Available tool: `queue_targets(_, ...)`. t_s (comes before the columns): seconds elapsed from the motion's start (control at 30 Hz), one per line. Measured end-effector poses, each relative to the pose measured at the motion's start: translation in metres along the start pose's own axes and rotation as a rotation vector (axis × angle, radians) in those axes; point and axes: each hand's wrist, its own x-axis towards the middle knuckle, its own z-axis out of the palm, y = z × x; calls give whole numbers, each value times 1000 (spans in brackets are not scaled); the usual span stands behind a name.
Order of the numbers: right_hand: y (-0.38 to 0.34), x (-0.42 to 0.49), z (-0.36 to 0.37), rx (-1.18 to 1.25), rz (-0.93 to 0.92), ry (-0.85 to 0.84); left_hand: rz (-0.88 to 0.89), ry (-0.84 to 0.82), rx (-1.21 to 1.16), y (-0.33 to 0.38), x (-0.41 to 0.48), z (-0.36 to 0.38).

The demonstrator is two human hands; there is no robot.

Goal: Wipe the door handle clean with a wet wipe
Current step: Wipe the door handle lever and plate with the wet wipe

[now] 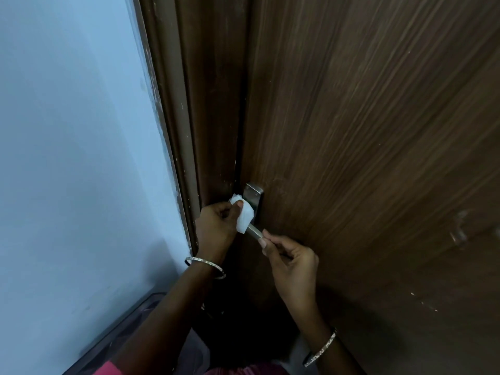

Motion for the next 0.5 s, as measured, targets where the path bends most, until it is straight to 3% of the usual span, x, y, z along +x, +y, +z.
queue_targets(0.13,2,0,0,-19,-14,-3,-8,-49,-7,-3,-5,-10)
queue_targets(0.27,3,0,0,-30,-17,-5,103,17,318,-7,-12,-16)
queue_targets(0.5,2,0,-1,-11,-31,-14,236,-195,375,1,-9,-4)
